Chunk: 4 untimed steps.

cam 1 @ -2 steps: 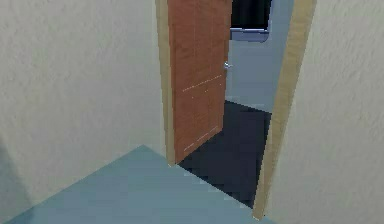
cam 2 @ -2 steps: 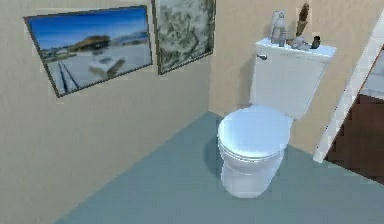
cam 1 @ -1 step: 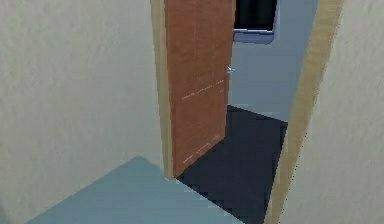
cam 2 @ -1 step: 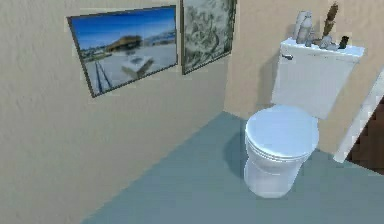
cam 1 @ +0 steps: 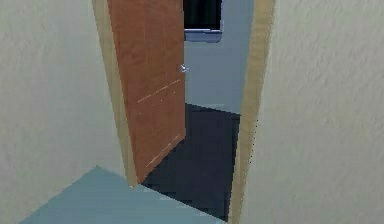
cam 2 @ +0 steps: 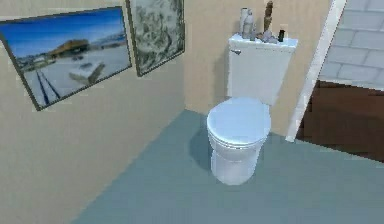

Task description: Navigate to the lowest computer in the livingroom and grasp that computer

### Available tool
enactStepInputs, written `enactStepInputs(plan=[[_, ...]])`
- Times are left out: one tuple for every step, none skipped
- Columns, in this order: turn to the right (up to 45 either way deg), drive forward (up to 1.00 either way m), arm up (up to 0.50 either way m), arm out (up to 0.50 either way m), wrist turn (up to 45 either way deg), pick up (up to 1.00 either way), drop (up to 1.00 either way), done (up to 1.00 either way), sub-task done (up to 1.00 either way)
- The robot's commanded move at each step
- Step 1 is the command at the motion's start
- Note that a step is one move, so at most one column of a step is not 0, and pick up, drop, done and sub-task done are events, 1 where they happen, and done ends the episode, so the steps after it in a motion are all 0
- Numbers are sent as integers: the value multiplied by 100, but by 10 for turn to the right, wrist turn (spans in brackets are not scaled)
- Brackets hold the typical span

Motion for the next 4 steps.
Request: enactStepInputs(plan=[[0, 65, 0, 0, 0, 0, 0, 0, 0], [-30, 0, 0, 0, 0, 0, 0, 0, 0], [0, 85, 0, 0, 0, 0, 0, 0, 0], [450, 0, 0, 0, 0, 0, 0, 0, 0]])
